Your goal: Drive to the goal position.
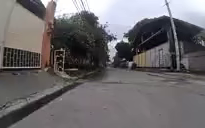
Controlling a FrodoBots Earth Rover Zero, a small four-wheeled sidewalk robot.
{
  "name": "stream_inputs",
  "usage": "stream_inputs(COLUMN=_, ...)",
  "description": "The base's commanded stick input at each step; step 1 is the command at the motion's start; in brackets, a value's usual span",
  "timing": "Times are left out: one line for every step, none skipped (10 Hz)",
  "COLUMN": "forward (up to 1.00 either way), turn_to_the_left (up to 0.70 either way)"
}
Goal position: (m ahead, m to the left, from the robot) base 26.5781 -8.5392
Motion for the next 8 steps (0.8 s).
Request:
stream_inputs(forward=0.70, turn_to_the_left=-0.35)
stream_inputs(forward=0.70, turn_to_the_left=-0.24)
stream_inputs(forward=0.70, turn_to_the_left=-0.02)
stream_inputs(forward=0.70, turn_to_the_left=0.00)
stream_inputs(forward=0.70, turn_to_the_left=0.00)
stream_inputs(forward=0.70, turn_to_the_left=-0.22)
stream_inputs(forward=0.70, turn_to_the_left=-0.35)
stream_inputs(forward=0.70, turn_to_the_left=-0.09)
